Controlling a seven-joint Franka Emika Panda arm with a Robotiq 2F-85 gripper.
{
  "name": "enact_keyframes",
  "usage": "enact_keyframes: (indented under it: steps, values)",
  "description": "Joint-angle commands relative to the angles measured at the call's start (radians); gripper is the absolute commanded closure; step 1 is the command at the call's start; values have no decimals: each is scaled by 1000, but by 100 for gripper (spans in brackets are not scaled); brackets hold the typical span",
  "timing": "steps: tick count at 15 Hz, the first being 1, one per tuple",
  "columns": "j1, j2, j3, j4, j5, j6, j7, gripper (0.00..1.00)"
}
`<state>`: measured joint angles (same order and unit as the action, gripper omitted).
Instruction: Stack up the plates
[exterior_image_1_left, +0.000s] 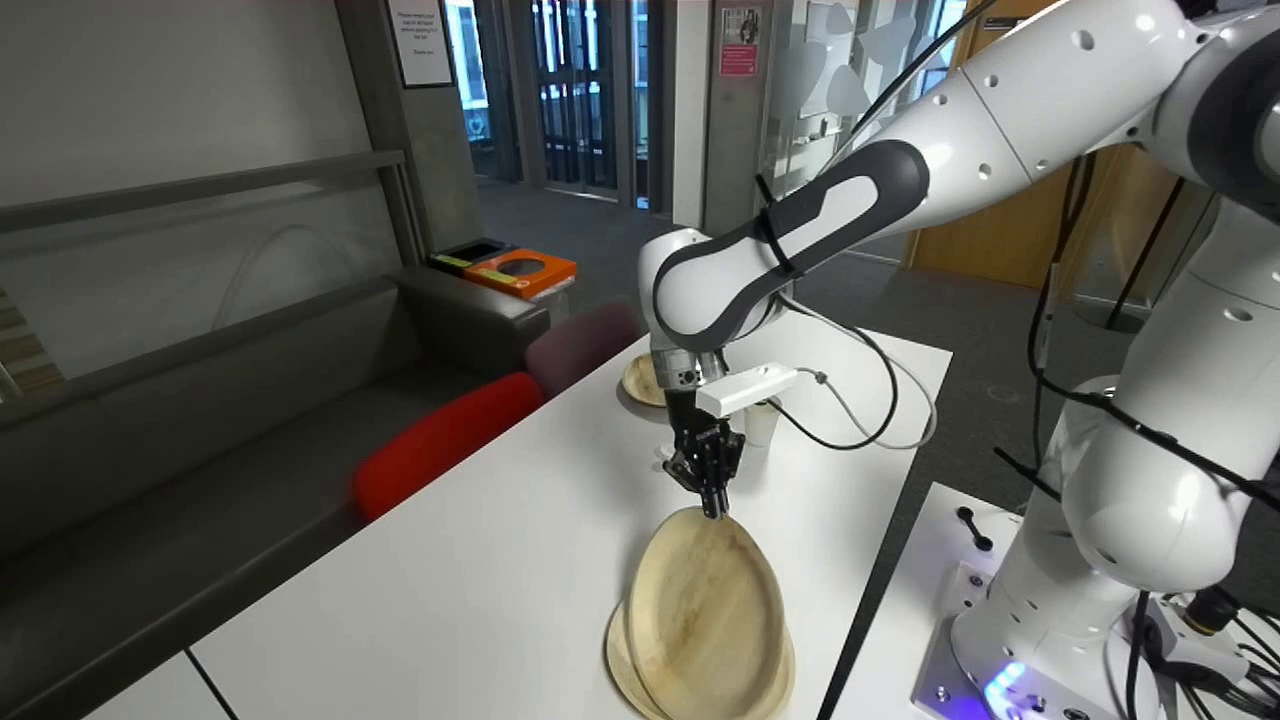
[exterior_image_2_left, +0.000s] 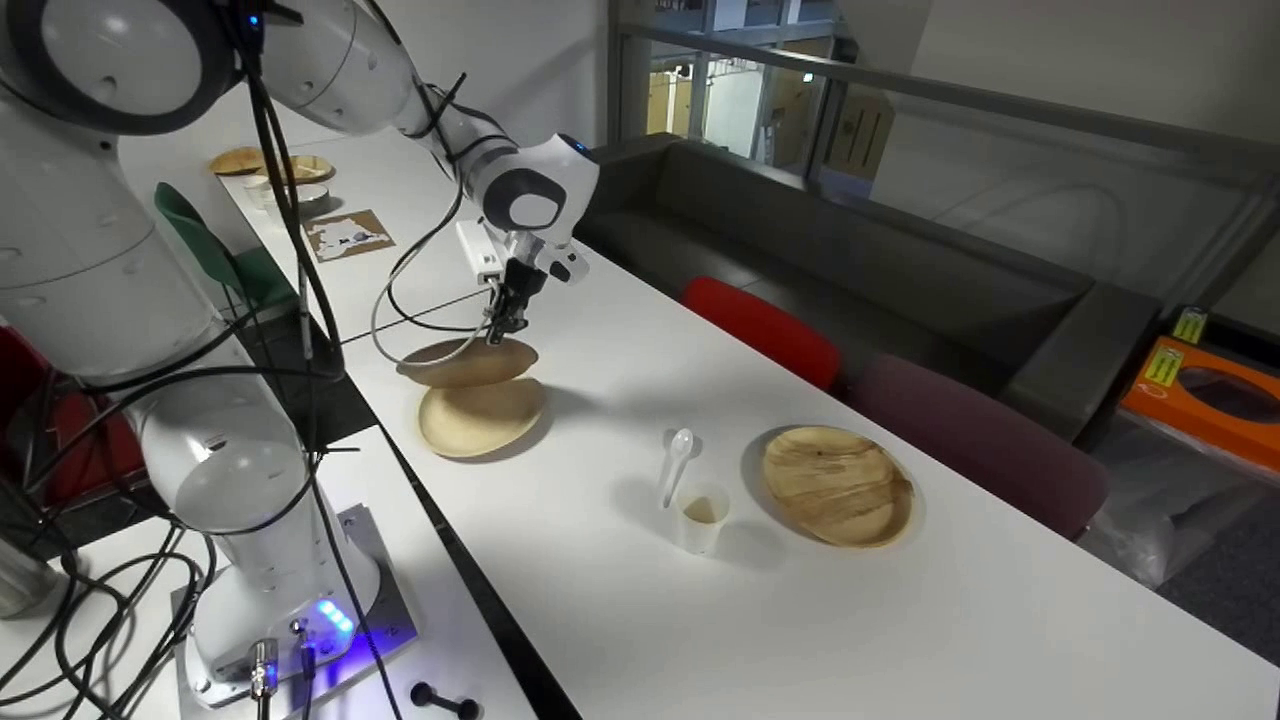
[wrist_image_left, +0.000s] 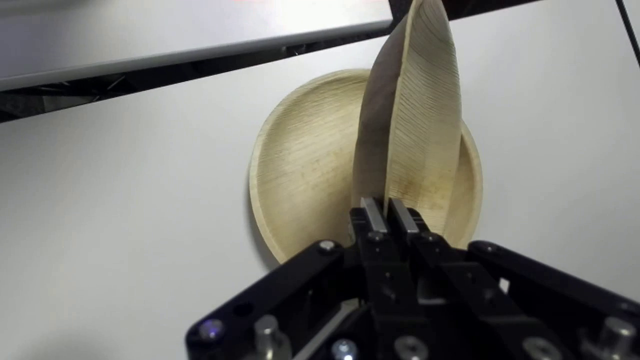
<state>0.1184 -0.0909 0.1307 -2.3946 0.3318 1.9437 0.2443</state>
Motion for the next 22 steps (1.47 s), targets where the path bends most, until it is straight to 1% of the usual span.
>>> enact_keyframes:
  steps: [1, 2, 5, 8, 10, 14, 19, 20, 22]
  values:
    - [-14, 98, -20, 83, -42, -68, -82, 98]
    - [-18, 131, -25, 100, -58, -56, -90, 98]
    - [-22, 230, -42, 159, -172, 11, -102, 98]
    - [-29, 335, -59, 236, -262, 24, -139, 98]
    - [-28, 395, -69, 281, -292, 18, -162, 98]
    - [-17, 475, -76, 345, -338, 16, -175, 98]
    - [-4, 539, -85, 407, -366, 17, -128, 98]
    - [4, 548, -91, 415, -375, 25, -97, 98]
    - [27, 567, -112, 431, -401, 47, 19, 98]
